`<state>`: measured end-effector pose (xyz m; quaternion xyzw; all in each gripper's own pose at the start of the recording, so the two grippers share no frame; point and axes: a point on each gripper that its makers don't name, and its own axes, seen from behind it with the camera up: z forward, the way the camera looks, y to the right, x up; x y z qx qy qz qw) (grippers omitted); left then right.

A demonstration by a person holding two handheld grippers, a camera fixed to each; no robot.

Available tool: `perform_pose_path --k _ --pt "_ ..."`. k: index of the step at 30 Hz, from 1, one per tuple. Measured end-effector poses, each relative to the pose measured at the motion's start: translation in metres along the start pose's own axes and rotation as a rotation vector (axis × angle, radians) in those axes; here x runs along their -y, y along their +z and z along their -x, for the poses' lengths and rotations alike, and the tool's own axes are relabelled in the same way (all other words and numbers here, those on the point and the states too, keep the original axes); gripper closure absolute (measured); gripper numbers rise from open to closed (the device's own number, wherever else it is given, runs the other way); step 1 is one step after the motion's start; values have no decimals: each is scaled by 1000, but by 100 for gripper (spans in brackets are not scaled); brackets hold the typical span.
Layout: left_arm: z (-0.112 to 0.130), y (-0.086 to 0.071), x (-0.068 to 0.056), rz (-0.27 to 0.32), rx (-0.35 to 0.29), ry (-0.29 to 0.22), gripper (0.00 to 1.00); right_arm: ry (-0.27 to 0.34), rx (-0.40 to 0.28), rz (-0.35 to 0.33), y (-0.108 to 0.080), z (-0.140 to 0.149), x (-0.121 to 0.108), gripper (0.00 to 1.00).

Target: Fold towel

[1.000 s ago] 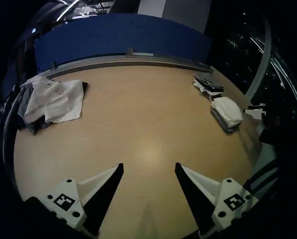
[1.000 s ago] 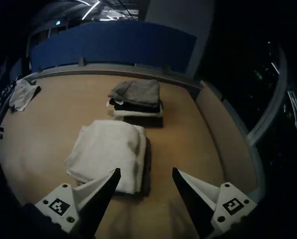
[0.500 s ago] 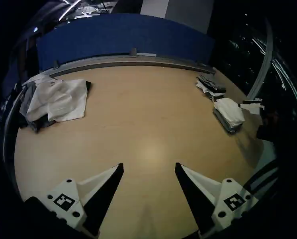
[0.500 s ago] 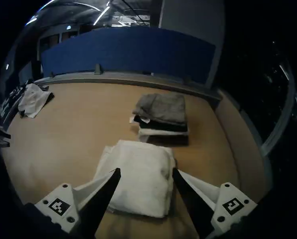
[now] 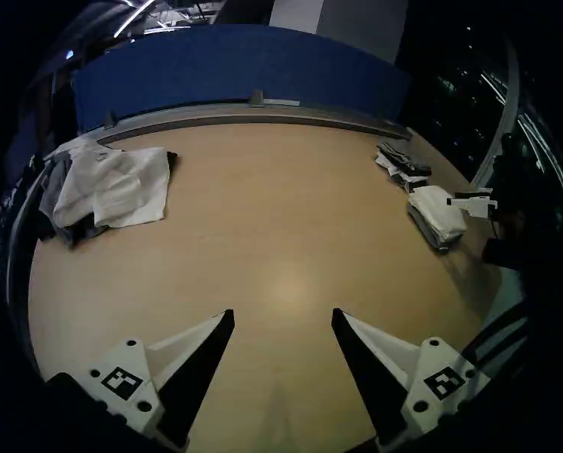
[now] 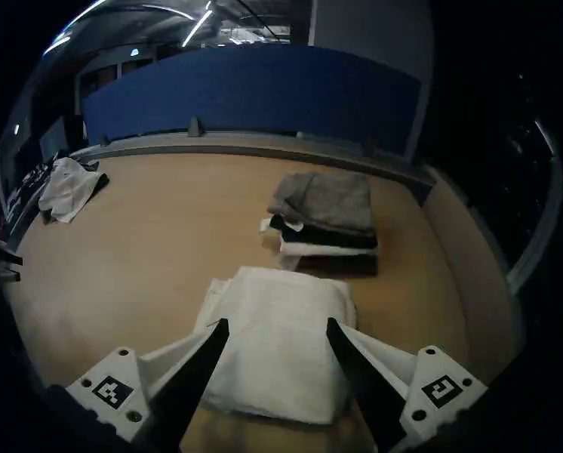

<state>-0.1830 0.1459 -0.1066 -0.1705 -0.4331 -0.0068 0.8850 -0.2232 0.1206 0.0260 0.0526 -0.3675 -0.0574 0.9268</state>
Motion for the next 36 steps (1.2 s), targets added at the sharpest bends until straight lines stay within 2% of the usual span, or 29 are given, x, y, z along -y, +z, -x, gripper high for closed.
perform_pose_path --k 11,20,26,32,36 --pt "6 -1 2 -12 8 1 4 12 70 -1 22 29 -5 0" --pt "6 -3 3 -19 5 -2 4 31 86 -12 28 36 -7 0" --pt "5 -4 1 -19 3 -1 4 21 70 -14 23 29 -7 0" --pt "3 -5 0 -20 -3 -5 4 13 16 -11 8 12 -4 0" --pt "3 -6 -2 -18 -7 -7 4 20 -3 -11 0 11 -1 0"
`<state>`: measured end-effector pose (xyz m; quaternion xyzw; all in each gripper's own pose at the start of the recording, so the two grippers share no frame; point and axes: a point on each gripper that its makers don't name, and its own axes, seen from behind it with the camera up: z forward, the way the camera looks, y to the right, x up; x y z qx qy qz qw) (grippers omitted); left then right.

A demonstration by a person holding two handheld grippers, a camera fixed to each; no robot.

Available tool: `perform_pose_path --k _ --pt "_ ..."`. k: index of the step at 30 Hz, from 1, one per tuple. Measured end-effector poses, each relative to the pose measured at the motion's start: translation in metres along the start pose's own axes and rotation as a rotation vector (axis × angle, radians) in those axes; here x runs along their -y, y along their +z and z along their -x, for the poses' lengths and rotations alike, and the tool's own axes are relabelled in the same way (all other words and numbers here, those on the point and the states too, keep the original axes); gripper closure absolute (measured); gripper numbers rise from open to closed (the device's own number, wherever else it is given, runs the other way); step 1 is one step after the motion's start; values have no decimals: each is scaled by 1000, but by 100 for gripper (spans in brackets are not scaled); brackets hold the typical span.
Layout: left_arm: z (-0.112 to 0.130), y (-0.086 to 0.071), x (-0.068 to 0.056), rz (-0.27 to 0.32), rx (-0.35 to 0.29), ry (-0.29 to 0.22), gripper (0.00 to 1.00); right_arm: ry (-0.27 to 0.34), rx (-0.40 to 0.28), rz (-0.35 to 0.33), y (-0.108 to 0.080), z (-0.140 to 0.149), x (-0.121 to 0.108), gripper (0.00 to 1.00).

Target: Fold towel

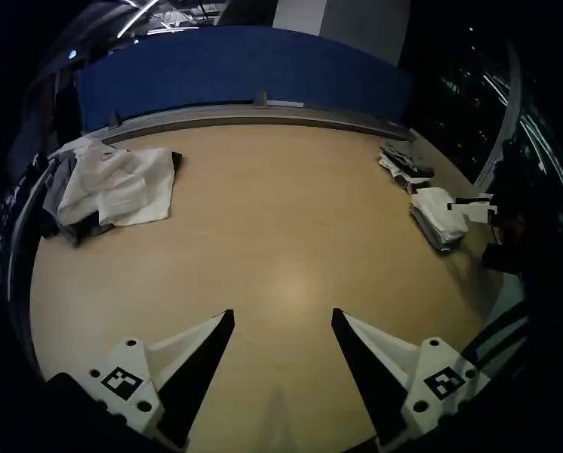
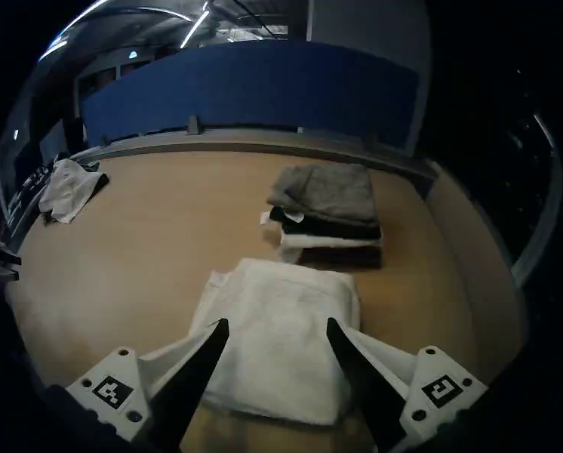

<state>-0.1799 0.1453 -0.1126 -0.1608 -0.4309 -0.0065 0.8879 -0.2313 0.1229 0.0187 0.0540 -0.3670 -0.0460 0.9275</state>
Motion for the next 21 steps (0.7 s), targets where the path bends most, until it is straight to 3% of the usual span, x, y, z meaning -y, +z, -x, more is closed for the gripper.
perform_pose_path --k 9,17,21 --pt "1 -2 -1 -1 -1 3 4 22 9 7 -6 24 8 0" --pt "2 -2 0 -4 0 8 4 -3 66 14 4 52 6 0" --pt "1 -3 2 -7 -3 6 4 -7 69 12 6 53 6 0"
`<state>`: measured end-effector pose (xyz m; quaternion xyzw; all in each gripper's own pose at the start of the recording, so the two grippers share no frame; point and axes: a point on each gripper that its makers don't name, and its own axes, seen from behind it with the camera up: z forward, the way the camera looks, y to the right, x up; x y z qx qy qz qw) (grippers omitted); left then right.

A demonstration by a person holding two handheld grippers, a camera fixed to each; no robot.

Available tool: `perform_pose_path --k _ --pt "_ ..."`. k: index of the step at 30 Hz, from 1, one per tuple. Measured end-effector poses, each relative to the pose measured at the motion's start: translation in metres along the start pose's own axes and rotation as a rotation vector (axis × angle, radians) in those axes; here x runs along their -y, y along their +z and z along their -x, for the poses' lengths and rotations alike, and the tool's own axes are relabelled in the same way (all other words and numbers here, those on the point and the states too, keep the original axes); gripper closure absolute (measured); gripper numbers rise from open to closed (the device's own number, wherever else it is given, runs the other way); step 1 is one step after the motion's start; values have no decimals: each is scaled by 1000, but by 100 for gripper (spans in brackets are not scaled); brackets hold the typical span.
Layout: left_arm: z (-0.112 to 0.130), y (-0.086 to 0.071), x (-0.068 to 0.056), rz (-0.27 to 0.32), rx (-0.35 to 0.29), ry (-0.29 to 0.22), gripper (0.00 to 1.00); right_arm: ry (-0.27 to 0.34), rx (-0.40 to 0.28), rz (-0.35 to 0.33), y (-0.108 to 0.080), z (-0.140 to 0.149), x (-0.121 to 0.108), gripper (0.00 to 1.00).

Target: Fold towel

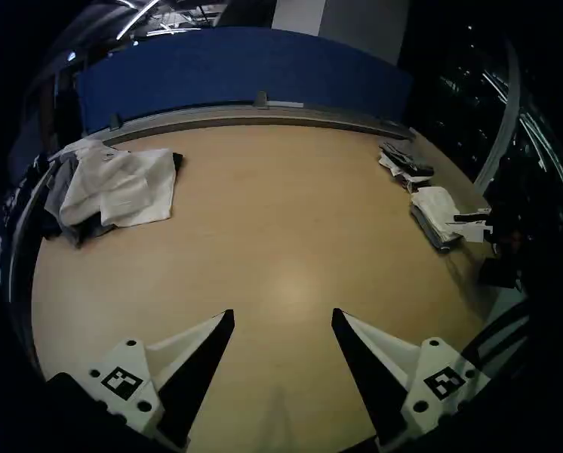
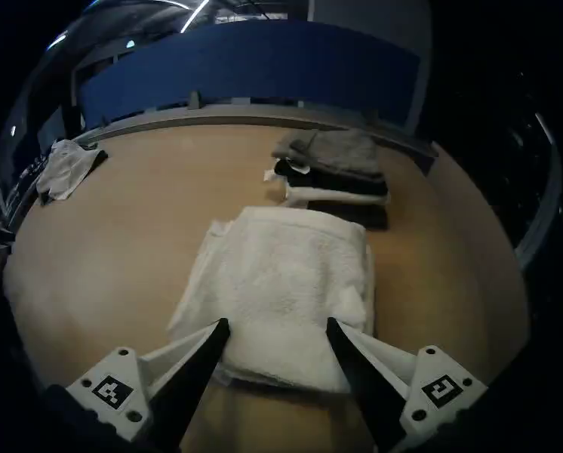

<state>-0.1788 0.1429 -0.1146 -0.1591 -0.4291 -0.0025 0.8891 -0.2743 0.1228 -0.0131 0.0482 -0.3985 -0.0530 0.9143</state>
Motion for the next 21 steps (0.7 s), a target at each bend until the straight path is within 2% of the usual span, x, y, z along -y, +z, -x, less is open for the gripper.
perform_pose_path --k 5,13,21 --pt "-1 -1 3 -5 -7 -5 4 6 -26 -1 -9 -13 1 0" --pt "-2 -2 7 -9 -21 -19 4 7 -114 10 -41 -44 7 0" --pt "-8 -2 7 -5 -43 -20 4 -17 -191 20 -68 -70 19 0"
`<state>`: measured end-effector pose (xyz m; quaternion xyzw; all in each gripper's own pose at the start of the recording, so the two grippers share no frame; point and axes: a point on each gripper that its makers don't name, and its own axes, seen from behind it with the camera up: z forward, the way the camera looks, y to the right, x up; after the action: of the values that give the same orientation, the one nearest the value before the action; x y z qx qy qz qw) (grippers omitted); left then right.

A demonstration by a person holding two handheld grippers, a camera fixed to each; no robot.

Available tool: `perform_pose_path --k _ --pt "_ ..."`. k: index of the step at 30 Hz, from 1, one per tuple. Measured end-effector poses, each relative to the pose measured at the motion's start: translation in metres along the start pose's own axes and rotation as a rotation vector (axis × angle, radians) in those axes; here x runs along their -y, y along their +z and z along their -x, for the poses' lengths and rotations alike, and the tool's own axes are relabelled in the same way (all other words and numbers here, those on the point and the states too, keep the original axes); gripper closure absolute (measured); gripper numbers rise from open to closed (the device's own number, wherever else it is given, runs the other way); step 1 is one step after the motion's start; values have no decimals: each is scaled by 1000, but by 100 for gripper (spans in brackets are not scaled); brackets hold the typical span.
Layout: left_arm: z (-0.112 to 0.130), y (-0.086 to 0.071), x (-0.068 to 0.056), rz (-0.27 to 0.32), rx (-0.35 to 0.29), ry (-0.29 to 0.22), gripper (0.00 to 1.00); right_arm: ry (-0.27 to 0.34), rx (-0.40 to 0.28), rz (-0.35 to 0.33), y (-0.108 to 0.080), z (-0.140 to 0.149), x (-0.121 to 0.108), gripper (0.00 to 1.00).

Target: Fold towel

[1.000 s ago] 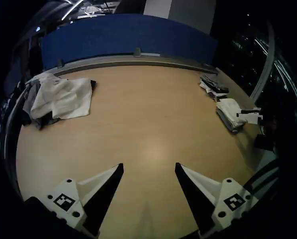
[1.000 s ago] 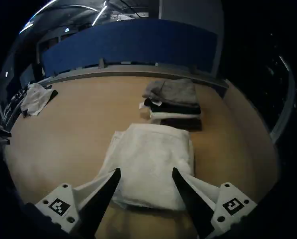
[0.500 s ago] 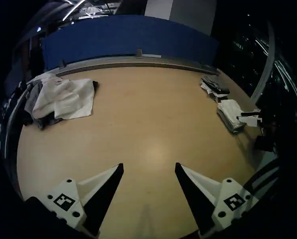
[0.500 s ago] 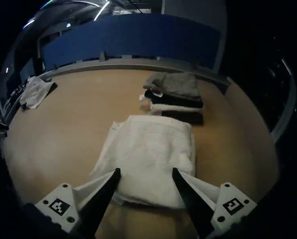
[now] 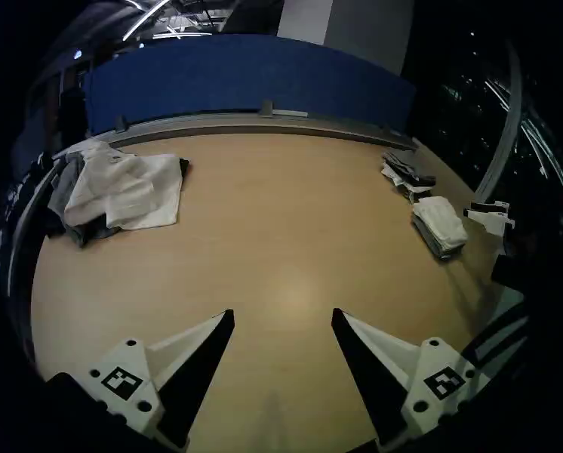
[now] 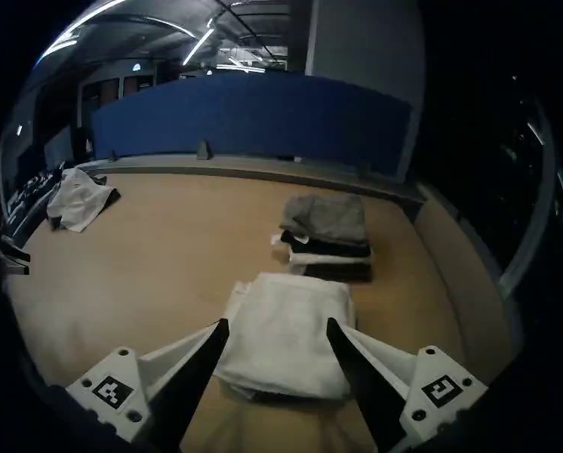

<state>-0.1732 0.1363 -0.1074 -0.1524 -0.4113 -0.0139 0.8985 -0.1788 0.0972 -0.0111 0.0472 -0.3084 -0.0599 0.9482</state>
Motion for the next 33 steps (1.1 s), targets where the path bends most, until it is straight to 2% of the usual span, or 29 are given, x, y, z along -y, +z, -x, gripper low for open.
perform_pose_path --k 13,23,33 --pt "-20 2 1 -1 -74 3 4 6 -124 -51 -22 -43 40 0" --pt "-46 -3 4 -6 -185 3 4 36 -289 -74 -48 -86 84 0" --pt "-74 -13 7 -16 -296 22 4 99 -488 -27 -80 -127 109 0"
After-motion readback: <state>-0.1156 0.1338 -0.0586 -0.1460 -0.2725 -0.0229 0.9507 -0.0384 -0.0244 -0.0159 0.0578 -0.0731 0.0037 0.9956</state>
